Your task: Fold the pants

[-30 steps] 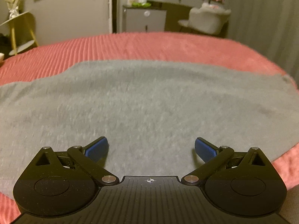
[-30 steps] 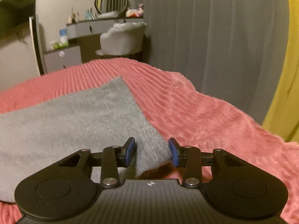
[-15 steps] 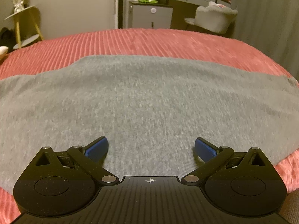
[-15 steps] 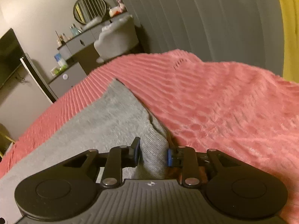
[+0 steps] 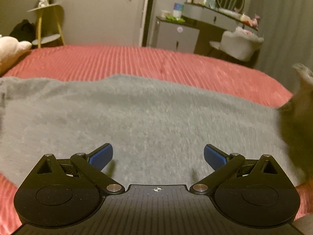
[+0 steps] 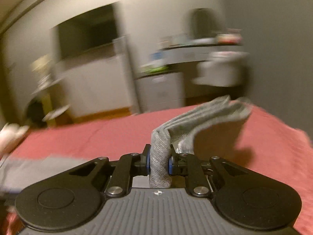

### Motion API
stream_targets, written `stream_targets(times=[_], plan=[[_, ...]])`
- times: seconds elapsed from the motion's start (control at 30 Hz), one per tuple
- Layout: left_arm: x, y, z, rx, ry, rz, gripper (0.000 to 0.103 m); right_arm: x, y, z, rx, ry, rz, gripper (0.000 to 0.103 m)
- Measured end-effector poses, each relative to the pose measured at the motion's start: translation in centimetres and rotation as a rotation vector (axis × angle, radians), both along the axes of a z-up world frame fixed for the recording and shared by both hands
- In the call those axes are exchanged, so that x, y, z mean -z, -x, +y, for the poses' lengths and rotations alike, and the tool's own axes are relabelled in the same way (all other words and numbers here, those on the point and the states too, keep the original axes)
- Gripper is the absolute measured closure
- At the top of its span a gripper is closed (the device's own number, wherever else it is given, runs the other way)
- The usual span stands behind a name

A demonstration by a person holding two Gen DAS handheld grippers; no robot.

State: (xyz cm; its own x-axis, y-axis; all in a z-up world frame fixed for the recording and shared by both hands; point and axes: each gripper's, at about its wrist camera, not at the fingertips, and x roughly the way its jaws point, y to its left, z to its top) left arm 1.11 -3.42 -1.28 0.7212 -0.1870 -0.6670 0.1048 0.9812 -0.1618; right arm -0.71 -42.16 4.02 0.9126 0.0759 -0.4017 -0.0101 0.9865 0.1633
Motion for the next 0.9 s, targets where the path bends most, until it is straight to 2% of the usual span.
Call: stream_targets(times=[0.07, 0.17, 0.23, 0.27, 0.3, 0.37, 0.4, 0.43, 0.47, 0.53, 0.6, 0.63, 0.67, 0.7, 0.73, 0.8, 0.83, 0.9], plan=[[-0.5, 0.4, 0.8, -0.022, 0.01, -0.013, 0.0, 1.1, -1.3, 5.2, -0.125, 0.026, 0.045, 0.087], [-0.7, 0.6, 2.4, -0.069, 0.05, -0.001, 0.0, 4.1, -3.3, 10.3, -0.255, 0.007, 0.179, 0.086], [-0.5, 0.5, 3.4, -0.094, 0.078, 0.017, 0.0, 6.6, -4.5, 12.7, -0.328, 0.006, 0.304, 0.081], [-0.4, 0.4, 3.6, -0.102, 0.084, 0.022, 0.0, 7.6, -5.3, 13.7, -0.355, 0.028, 0.395, 0.08], [-0.3, 0.3, 3.8, -0.105, 0.086, 0.025, 0.0, 7.9, -5.8, 13.9, -0.362, 0.026, 0.438, 0.076], [-0.2, 0.0, 3.8, -0.096, 0.083, 0.026, 0.0, 7.1, -5.3, 13.0, -0.347, -0.057, 0.42, 0.061], [-0.1, -0.1, 3.7, -0.084, 0.084, 0.029, 0.0, 6.5, -5.0, 11.8, -0.336, -0.131, 0.395, 0.043], [0.0, -0.1, 3.4, -0.07, 0.086, 0.033, 0.0, 6.1, -4.5, 10.4, -0.308, -0.215, 0.365, 0.03], [0.2, -0.1, 3.2, -0.053, 0.088, 0.04, 0.0, 5.8, -3.9, 9.2, -0.262, -0.275, 0.335, 0.029], [0.6, -0.3, 2.3, -0.01, 0.086, 0.061, 0.0, 5.8, -2.9, 6.3, -0.141, -0.323, 0.307, 0.029], [0.7, -0.4, 1.5, 0.041, 0.093, 0.084, 0.0, 7.2, -2.3, 3.8, -0.007, -0.336, 0.358, 0.03], [0.6, -0.3, 1.1, 0.072, 0.104, 0.085, 0.0, 8.5, -2.3, 2.5, 0.063, -0.351, 0.427, 0.038], [0.3, -0.2, 0.7, 0.104, 0.12, 0.077, 0.0, 9.5, -1.9, 1.2, 0.101, -0.428, 0.451, 0.04], [-0.1, -0.2, 0.3, 0.132, 0.136, 0.066, 0.0, 10.0, -1.0, -0.4, 0.123, -0.555, 0.399, 0.04], [-0.5, -0.4, -0.3, 0.16, 0.157, 0.056, 0.0, 10.2, -0.3, -1.4, 0.148, -0.629, 0.35, 0.04], [-1.2, -0.9, -1.5, 0.199, 0.205, 0.051, 0.0, 10.8, 0.9, -2.6, 0.24, -0.697, 0.298, 0.04], [-1.3, -1.4, -2.2, 0.216, 0.234, 0.067, 0.0, 11.2, 0.9, -2.9, 0.248, -0.734, 0.29, 0.04], [-0.9, -2.8, -3.6, 0.249, 0.304, 0.15, 0.0, 11.7, 0.9, -3.2, 0.259, -0.757, 0.286, 0.04]])
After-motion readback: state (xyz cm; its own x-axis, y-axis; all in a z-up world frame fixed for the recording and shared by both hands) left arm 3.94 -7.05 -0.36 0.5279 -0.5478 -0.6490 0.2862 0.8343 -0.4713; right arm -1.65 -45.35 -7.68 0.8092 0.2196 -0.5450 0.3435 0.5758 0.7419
